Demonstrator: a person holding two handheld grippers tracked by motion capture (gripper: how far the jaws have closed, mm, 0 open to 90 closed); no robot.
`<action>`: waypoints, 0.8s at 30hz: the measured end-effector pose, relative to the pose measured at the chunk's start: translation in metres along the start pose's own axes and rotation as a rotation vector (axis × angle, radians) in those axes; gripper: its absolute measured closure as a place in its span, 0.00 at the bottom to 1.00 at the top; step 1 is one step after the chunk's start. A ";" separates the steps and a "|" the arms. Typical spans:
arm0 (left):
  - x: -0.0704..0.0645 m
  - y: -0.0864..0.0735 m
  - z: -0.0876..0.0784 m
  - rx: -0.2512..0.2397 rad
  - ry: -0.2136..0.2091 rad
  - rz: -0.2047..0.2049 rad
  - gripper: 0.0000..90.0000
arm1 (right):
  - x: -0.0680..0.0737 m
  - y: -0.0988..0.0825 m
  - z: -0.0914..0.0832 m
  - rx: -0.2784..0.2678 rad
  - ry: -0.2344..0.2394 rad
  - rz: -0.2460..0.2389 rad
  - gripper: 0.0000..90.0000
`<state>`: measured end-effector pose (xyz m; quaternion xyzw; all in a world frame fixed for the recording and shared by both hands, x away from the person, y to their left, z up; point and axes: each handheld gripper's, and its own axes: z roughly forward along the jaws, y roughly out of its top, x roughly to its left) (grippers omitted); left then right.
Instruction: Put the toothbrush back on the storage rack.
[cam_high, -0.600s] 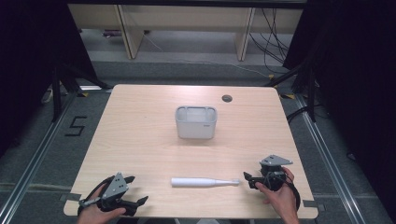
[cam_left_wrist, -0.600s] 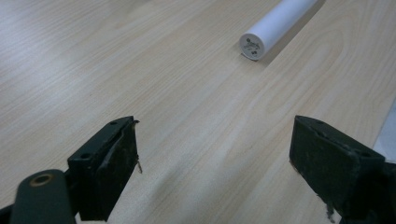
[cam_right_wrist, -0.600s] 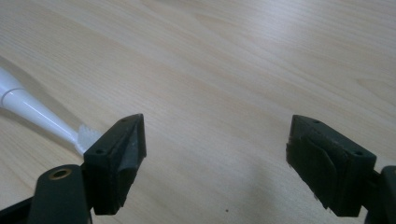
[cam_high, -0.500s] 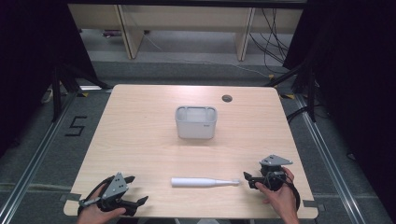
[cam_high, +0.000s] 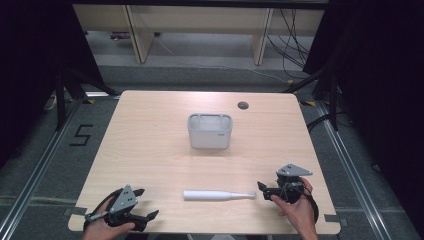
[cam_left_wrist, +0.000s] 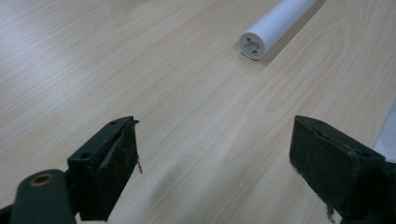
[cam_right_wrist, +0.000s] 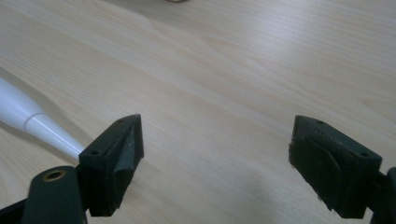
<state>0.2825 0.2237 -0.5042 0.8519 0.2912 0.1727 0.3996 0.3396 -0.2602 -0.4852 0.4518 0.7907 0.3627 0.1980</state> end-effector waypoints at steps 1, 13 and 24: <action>-0.002 0.000 0.001 -0.016 -0.006 -0.018 0.16 | 0.001 0.001 0.000 -0.006 -0.010 -0.009 0.23; 0.000 0.000 0.000 0.004 0.001 0.006 0.16 | 0.016 0.014 0.003 -0.026 0.031 -0.027 0.33; -0.001 -0.001 0.003 -0.021 -0.006 -0.028 0.16 | 0.029 0.023 0.012 -0.016 0.073 -0.062 0.46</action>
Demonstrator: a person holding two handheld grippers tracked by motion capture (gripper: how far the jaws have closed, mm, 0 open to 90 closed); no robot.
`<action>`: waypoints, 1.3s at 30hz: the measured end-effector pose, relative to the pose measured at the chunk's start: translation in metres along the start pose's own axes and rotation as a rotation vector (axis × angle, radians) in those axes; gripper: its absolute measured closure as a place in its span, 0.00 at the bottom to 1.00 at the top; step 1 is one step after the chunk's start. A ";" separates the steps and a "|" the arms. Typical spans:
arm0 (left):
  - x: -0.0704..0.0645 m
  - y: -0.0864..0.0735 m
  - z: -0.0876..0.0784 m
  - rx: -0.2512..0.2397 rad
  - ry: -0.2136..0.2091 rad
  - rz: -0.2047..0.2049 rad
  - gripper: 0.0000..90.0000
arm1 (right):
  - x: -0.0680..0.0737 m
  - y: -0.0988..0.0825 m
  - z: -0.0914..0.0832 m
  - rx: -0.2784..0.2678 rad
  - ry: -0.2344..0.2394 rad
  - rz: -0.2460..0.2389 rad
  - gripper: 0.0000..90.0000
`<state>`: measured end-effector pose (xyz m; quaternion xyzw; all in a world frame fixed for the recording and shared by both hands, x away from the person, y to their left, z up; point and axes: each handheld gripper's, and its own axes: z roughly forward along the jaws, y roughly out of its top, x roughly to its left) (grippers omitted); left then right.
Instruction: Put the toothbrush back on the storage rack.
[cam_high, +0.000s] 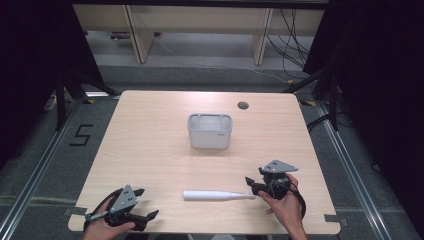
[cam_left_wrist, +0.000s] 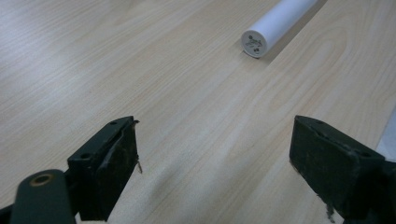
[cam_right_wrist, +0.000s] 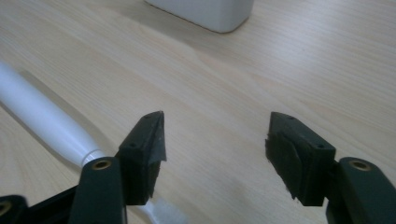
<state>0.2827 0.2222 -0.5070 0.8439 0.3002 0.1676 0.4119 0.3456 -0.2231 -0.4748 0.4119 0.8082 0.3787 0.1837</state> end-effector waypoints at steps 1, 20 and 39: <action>0.001 0.000 -0.001 0.010 0.011 0.015 0.16 | 0.002 0.001 0.000 0.007 0.003 0.017 0.49; 0.001 0.000 -0.002 0.005 0.005 0.014 0.16 | 0.048 0.025 0.032 0.052 0.090 -0.111 0.97; 0.002 0.000 -0.001 0.011 0.010 0.019 0.16 | 0.086 0.039 0.062 0.092 0.171 -0.215 0.98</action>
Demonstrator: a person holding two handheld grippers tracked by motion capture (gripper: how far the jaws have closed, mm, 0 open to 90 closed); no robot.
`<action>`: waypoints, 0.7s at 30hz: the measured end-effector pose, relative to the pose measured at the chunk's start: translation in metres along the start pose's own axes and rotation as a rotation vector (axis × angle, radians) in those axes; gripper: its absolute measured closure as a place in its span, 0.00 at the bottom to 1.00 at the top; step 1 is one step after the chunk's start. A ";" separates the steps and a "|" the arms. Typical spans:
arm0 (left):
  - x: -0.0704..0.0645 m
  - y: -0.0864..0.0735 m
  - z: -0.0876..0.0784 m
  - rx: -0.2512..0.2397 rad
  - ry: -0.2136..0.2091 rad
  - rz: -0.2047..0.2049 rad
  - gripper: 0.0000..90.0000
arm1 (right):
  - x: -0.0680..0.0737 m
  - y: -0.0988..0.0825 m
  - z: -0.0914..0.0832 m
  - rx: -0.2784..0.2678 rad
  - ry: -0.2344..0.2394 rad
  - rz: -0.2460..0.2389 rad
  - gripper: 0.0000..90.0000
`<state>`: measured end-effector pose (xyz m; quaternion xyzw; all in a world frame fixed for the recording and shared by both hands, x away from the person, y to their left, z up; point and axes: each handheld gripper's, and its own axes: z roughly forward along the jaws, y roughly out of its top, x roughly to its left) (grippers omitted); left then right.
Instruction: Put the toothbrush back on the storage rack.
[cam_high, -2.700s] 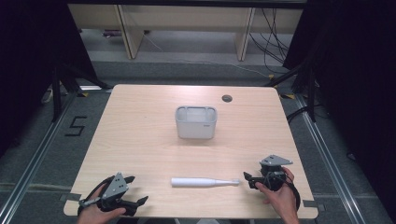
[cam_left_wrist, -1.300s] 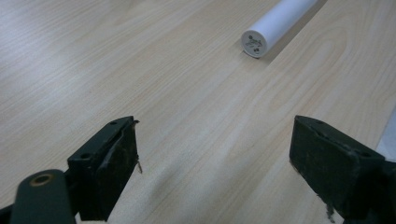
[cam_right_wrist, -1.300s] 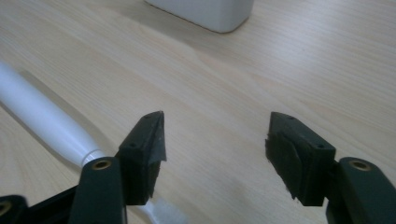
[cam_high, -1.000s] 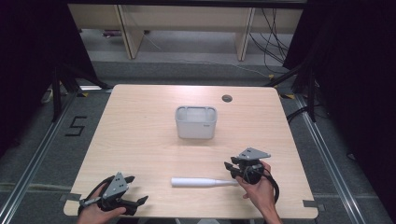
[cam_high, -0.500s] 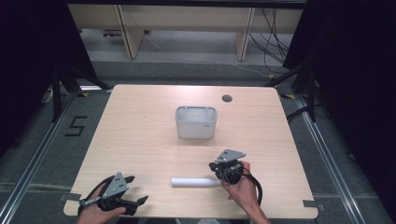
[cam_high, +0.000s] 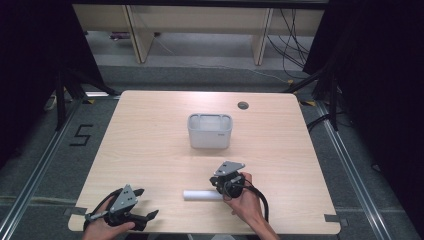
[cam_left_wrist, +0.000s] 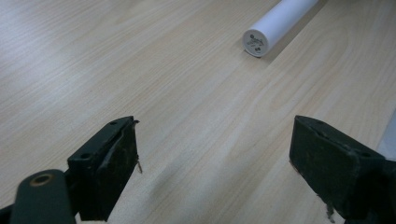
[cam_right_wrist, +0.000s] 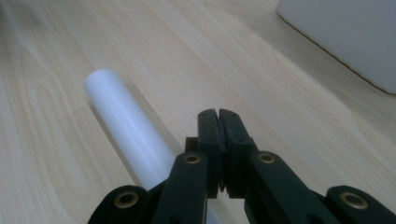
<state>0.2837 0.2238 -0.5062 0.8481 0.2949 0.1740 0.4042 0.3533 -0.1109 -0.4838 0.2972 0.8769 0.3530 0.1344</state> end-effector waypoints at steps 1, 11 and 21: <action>0.000 0.000 0.000 0.002 0.000 0.004 0.16 | 0.001 0.001 0.002 0.006 0.004 -0.002 0.98; -0.001 0.000 -0.001 0.004 -0.009 -0.015 0.16 | 0.012 0.009 0.018 0.027 0.030 -0.036 0.98; -0.003 0.000 0.000 -0.014 -0.011 -0.034 0.16 | 0.018 0.014 0.026 0.045 0.049 -0.045 0.97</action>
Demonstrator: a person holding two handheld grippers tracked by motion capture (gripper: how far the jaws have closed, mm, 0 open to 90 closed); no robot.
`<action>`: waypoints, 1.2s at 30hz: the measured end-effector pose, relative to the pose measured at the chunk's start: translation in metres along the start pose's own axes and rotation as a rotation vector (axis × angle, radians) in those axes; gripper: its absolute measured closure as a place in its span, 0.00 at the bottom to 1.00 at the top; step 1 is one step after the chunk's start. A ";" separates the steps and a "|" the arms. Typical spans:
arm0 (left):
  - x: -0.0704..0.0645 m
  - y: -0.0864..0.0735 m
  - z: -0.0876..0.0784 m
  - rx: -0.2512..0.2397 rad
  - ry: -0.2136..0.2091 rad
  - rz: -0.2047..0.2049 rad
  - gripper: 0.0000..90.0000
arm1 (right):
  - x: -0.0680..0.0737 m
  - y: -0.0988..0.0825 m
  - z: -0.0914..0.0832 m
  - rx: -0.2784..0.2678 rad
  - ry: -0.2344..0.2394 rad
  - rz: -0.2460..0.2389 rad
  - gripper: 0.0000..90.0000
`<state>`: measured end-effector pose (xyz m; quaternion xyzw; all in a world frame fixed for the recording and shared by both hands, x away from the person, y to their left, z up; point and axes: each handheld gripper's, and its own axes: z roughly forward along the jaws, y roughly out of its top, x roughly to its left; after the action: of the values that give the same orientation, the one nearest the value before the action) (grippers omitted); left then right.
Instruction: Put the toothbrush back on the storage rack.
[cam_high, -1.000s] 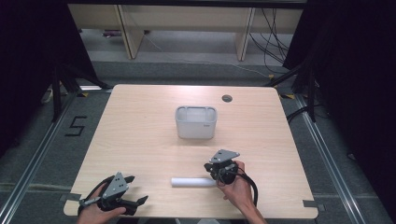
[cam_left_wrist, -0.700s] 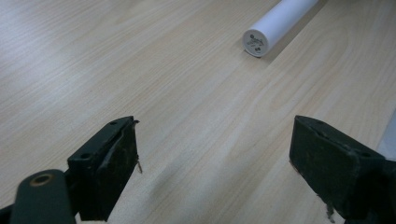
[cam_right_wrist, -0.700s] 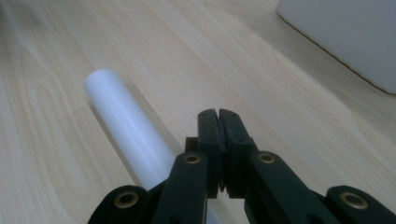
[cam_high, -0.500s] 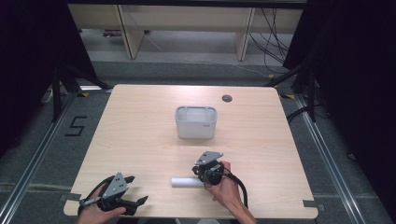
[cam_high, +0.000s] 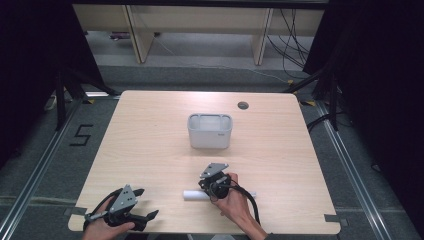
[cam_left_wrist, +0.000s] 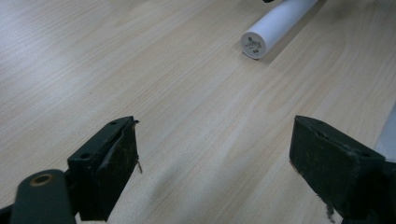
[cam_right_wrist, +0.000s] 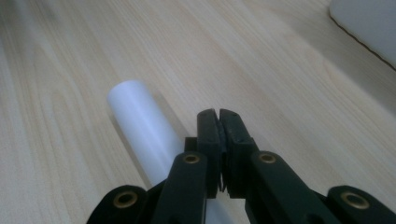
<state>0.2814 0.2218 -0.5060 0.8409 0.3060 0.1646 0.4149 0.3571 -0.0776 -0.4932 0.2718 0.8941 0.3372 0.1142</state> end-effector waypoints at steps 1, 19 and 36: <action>0.000 0.000 0.000 0.000 0.000 0.000 0.16 | 0.000 0.000 0.000 0.000 0.000 0.000 0.97; -0.001 0.000 0.000 -0.006 0.000 -0.005 0.16 | 0.012 0.002 0.005 0.032 0.033 -0.006 0.97; -0.001 0.000 0.001 -0.014 0.008 -0.004 0.16 | 0.022 -0.002 0.001 0.039 0.071 -0.052 0.97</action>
<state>0.2809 0.2210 -0.5064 0.8367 0.3083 0.1693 0.4198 0.3387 -0.0656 -0.4957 0.2388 0.9107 0.3259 0.0856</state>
